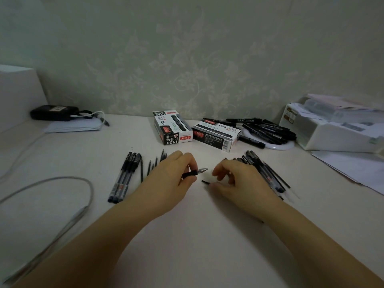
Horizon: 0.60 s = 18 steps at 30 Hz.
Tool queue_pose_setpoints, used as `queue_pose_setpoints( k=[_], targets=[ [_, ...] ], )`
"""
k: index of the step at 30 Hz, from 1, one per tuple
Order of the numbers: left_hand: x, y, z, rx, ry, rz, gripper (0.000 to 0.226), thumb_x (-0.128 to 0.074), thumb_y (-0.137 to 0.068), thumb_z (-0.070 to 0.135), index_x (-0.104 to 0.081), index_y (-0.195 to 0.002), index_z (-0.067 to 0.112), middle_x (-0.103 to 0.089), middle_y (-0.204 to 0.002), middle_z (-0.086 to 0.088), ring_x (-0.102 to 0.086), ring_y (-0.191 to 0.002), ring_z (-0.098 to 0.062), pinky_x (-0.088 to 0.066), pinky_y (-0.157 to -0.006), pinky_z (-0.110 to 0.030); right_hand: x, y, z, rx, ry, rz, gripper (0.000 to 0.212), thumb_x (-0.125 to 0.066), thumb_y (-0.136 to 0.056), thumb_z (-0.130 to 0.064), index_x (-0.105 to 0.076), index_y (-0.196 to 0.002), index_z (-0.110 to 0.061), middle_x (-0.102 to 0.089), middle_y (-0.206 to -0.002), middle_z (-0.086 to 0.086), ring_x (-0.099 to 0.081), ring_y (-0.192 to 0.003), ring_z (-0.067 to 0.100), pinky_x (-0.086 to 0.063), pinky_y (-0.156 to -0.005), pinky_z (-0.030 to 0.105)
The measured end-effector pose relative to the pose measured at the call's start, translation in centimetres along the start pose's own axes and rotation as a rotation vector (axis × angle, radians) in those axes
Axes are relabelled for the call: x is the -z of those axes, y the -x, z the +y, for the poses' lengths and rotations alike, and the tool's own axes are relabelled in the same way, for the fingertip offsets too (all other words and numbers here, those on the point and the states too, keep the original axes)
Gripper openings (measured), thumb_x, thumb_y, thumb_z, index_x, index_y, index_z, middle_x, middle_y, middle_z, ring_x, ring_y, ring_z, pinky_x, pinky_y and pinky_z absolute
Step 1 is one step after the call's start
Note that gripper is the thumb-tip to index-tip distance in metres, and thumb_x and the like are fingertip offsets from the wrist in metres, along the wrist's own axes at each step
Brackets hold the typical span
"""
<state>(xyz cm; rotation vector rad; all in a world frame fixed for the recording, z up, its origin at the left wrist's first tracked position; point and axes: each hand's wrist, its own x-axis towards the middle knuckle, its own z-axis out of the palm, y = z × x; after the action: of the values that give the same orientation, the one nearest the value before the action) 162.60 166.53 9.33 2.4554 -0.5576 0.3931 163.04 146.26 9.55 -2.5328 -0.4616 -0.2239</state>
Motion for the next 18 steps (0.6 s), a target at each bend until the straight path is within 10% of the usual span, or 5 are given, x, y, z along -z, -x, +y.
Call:
queue_pose_setpoints(
  k=[4,18],
  targets=[
    [0.10,0.06,0.49,-0.044,0.022,-0.007,0.011,-0.062,-0.091,0.028,-0.054,-0.095,0.033,-0.049,-0.092,0.015,-0.046,-0.088,0.010,-0.037,-0.071,-0.006,0.20,-0.27,-0.72,-0.071,-0.328,0.013,0.031,-0.059,-0.083,-0.062,-0.071,-0.091,-0.034,-0.071,-0.082,-0.014,-0.063,-0.073,0.002,-0.051,-0.066,0.018],
    [0.86,-0.12,0.82,-0.053,0.122,-0.063,0.012,-0.057,-0.094,0.024,-0.068,-0.099,0.026,-0.062,-0.085,0.012,-0.056,-0.080,-0.001,-0.042,-0.070,-0.010,0.46,-0.04,-0.72,-0.125,-0.715,-0.078,0.016,-0.071,-0.089,-0.027,-0.078,-0.084,-0.013,-0.074,-0.070,0.001,-0.064,-0.063,0.003,-0.049,-0.062,0.011]
  ],
)
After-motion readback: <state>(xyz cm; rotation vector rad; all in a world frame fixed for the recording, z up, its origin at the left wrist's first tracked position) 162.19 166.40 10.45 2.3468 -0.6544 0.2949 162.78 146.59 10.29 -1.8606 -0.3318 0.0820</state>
